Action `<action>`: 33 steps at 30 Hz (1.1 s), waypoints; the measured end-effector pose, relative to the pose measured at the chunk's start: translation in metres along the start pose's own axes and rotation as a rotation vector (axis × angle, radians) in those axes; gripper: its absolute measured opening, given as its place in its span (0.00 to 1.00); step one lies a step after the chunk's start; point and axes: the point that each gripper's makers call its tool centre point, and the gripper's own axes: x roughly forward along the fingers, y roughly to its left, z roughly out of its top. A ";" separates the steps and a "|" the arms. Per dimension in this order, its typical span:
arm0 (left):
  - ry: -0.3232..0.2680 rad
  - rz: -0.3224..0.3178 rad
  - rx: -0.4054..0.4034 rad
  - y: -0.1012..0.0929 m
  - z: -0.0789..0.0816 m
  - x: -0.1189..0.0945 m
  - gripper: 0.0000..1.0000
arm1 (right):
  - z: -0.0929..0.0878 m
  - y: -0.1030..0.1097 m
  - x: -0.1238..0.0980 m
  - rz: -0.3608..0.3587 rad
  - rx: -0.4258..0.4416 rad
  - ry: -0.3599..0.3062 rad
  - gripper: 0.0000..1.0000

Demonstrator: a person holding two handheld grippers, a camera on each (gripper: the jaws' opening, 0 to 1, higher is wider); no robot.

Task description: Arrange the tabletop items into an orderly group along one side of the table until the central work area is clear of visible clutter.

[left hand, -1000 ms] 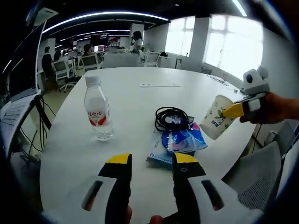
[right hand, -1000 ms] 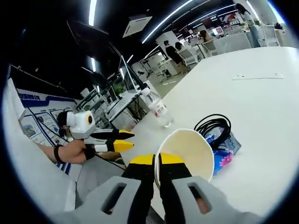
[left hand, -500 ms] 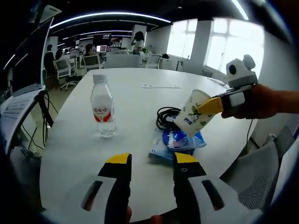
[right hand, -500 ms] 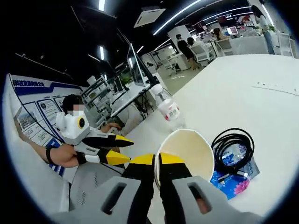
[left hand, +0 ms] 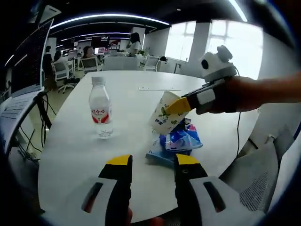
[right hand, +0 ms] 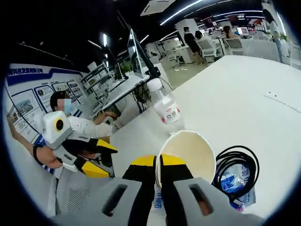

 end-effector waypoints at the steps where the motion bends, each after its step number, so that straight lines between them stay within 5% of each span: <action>1: -0.002 -0.002 0.000 -0.001 0.000 -0.001 0.34 | 0.003 -0.001 0.003 0.001 0.001 -0.002 0.00; 10: -0.007 -0.029 0.011 -0.007 -0.001 -0.005 0.34 | 0.016 -0.017 0.036 -0.020 -0.066 0.058 0.00; 24: -0.014 -0.058 0.026 -0.013 -0.002 -0.007 0.34 | 0.008 -0.045 0.080 -0.096 -0.021 0.102 0.01; 33: -0.014 -0.049 0.023 -0.007 -0.003 -0.011 0.34 | 0.009 -0.053 0.096 -0.129 -0.156 0.156 0.01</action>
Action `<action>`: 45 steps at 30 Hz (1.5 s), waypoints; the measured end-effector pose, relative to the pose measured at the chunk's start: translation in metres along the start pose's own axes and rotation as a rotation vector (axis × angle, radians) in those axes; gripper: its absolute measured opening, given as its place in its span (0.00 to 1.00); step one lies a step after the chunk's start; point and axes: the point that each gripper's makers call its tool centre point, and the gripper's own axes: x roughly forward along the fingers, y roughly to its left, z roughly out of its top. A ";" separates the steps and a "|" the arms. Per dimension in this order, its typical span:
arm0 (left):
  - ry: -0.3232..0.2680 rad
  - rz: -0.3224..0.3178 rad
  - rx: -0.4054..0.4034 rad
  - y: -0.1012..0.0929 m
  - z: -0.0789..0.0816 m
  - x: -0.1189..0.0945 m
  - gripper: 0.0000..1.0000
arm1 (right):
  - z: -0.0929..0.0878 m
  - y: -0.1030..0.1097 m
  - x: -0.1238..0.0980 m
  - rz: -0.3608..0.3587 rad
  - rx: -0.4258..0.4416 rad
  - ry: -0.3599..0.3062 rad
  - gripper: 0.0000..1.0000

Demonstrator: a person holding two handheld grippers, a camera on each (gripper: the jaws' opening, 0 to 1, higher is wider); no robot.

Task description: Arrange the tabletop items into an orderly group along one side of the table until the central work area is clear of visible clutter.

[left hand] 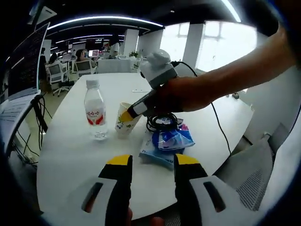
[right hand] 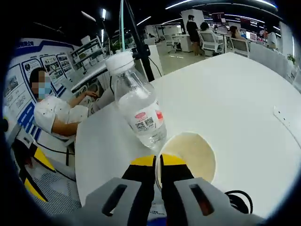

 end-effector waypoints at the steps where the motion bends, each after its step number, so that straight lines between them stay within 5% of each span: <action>1: 0.000 0.001 -0.001 0.000 0.000 0.000 0.34 | 0.000 0.000 0.001 -0.001 -0.012 0.003 0.02; 5: 0.001 0.004 -0.003 0.001 0.000 -0.002 0.34 | -0.002 0.006 0.003 -0.004 -0.088 0.035 0.04; 21: -0.010 0.014 -0.008 0.005 0.008 -0.001 0.34 | 0.005 0.012 0.015 -0.012 -0.154 0.039 0.14; 33: -0.014 0.021 -0.007 0.009 0.010 -0.002 0.34 | -0.012 0.030 0.011 -0.009 -0.341 0.122 0.17; 45: -0.015 0.014 -0.010 0.008 0.010 0.000 0.34 | -0.015 0.028 0.014 -0.009 -0.481 0.166 0.02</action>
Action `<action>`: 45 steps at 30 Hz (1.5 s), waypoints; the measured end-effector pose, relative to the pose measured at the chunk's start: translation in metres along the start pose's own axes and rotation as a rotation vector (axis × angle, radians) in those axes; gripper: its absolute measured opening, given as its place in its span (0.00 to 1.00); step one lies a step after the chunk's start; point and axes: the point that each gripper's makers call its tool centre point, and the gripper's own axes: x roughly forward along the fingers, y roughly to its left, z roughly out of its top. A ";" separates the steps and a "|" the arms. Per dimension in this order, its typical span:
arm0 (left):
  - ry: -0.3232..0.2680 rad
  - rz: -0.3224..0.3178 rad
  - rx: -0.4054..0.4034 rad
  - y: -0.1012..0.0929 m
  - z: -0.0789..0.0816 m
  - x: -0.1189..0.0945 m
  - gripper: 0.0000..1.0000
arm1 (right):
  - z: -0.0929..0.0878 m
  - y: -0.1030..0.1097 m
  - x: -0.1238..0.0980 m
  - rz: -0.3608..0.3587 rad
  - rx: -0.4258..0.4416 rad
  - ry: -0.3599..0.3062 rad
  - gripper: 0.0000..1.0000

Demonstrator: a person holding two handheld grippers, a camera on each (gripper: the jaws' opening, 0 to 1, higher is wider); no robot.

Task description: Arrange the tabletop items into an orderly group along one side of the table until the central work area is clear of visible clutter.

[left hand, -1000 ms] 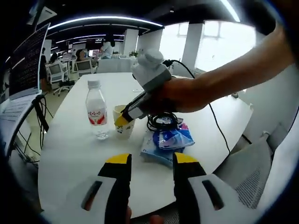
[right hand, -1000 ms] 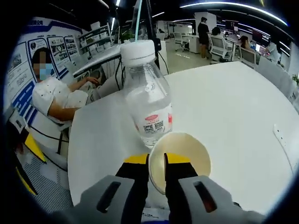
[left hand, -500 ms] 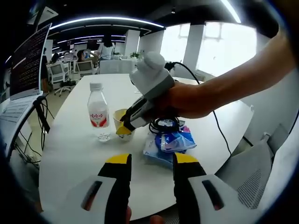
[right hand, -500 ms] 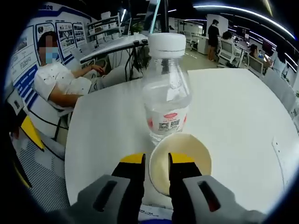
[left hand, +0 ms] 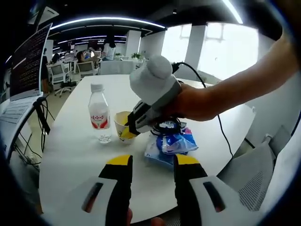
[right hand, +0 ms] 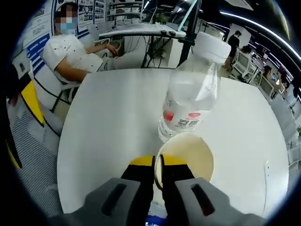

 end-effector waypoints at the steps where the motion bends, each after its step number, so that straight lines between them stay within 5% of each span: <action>1: 0.001 0.001 -0.002 0.000 -0.001 0.000 0.34 | 0.000 -0.001 0.000 0.000 -0.001 0.000 0.02; 12: 0.004 0.014 -0.014 0.003 -0.002 -0.004 0.33 | -0.004 -0.020 0.000 -0.021 0.013 0.008 0.02; 25: 0.012 0.007 0.004 0.000 0.001 -0.003 0.33 | 0.003 -0.018 -0.014 -0.023 0.057 -0.030 0.16; 45: 0.041 0.003 -0.003 -0.012 0.001 -0.001 0.33 | 0.013 -0.002 -0.084 -0.104 0.082 -0.171 0.24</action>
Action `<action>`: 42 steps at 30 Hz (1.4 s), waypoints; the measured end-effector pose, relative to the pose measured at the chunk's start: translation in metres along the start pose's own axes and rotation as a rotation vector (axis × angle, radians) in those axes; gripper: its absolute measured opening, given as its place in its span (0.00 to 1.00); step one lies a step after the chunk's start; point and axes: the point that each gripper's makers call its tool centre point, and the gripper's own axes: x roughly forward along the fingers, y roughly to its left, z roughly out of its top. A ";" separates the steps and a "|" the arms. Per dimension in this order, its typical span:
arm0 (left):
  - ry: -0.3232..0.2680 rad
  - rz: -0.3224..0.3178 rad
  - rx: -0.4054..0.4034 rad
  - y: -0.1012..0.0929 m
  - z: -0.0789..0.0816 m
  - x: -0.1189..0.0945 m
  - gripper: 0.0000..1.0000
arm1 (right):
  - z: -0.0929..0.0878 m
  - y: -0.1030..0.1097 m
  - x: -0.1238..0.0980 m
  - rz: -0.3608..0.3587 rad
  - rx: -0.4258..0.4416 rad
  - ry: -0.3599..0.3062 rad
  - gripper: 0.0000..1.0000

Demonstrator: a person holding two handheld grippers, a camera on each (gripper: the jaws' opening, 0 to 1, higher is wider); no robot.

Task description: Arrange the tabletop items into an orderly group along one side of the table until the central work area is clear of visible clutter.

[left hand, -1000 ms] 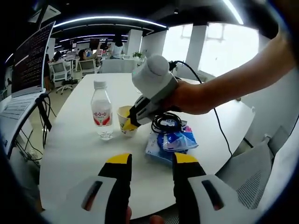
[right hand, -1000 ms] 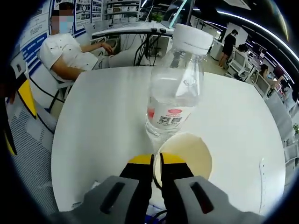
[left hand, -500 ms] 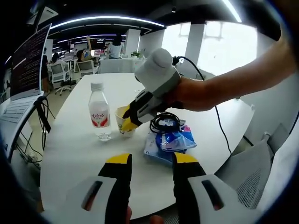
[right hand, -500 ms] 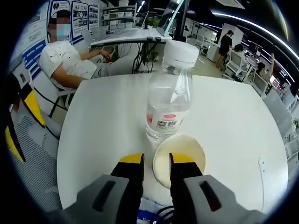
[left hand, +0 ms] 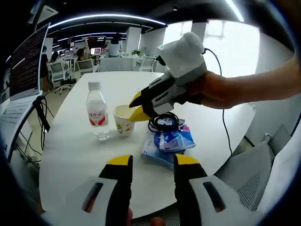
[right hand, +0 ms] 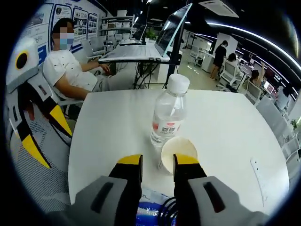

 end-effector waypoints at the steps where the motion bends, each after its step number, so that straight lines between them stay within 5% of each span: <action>1: 0.000 0.000 0.000 0.000 0.001 0.000 0.33 | 0.000 0.000 -0.002 -0.002 0.005 -0.005 0.24; 11: 0.002 0.024 -0.008 -0.001 0.009 0.002 0.33 | -0.017 0.007 -0.045 -0.061 0.127 -0.066 0.24; 32: -0.001 0.039 0.020 -0.020 0.031 0.024 0.33 | -0.148 0.004 -0.138 -0.240 0.465 -0.041 0.25; 42: -0.011 0.042 0.029 -0.038 0.034 0.031 0.33 | -0.186 0.001 -0.166 -0.299 0.588 -0.065 0.25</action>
